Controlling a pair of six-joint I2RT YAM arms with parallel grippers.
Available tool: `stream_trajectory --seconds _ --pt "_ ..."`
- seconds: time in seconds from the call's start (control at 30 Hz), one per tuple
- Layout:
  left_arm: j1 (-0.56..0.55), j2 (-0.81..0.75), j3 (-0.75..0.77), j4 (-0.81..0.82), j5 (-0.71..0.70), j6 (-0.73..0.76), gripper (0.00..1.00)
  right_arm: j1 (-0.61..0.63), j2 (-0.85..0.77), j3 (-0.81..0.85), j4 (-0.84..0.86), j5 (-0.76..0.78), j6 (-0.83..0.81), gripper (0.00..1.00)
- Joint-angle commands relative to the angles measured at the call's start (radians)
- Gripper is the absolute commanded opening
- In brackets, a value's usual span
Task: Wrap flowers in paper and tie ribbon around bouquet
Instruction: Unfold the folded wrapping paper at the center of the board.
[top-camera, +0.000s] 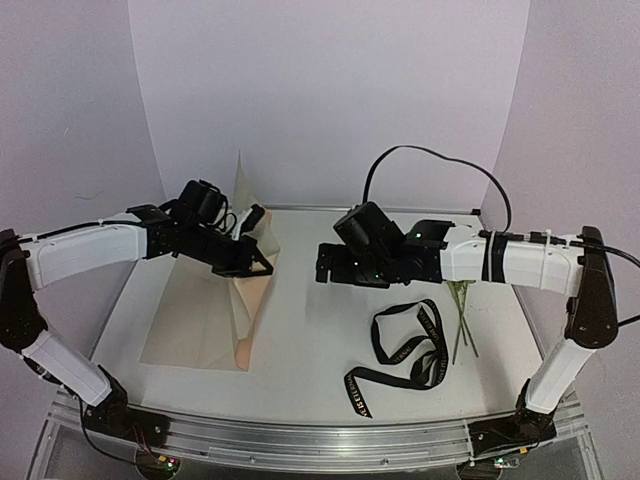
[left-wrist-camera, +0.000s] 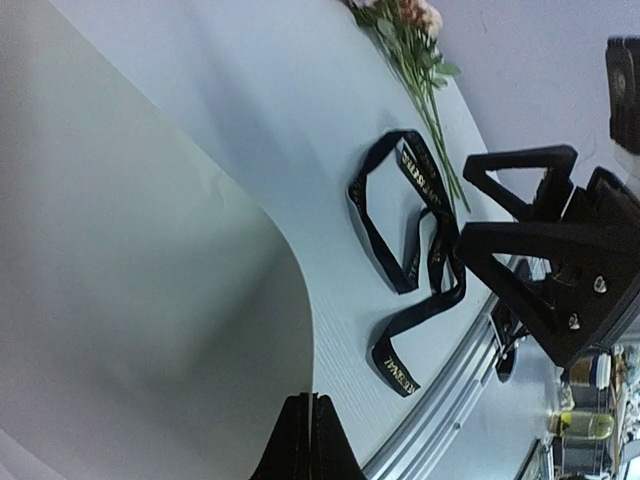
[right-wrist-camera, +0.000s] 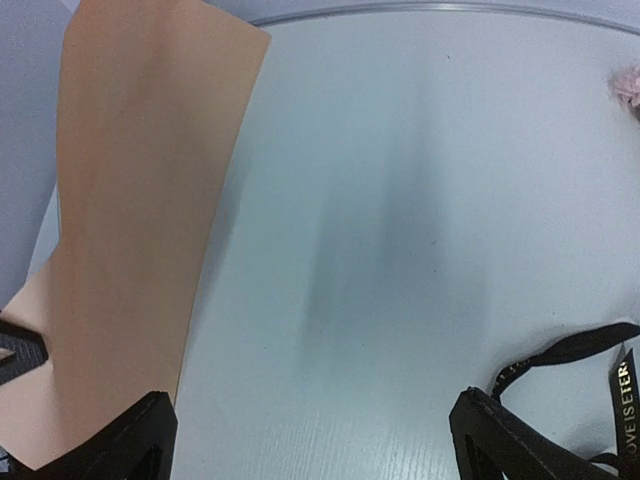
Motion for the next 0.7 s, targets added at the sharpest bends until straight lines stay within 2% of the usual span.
stream_trajectory --seconds 0.0,0.2,0.47,0.53,0.67 --pt "-0.111 0.098 0.072 0.037 -0.024 0.031 0.0 -0.014 -0.062 -0.042 -0.005 -0.018 0.105 0.98" --pt "-0.195 0.215 0.135 0.112 -0.05 -0.01 0.0 -0.07 -0.115 -0.12 -0.005 -0.034 0.161 0.98" --pt "-0.207 0.328 0.238 0.215 -0.051 -0.071 0.02 -0.154 -0.175 -0.19 -0.003 -0.095 0.173 0.98" --pt "-0.206 0.358 0.253 0.238 -0.037 -0.084 0.08 -0.168 -0.186 -0.2 -0.005 -0.103 0.169 0.98" --pt "-0.206 0.385 0.261 0.259 -0.017 -0.092 0.31 -0.188 -0.188 -0.211 -0.005 -0.134 0.153 0.98"
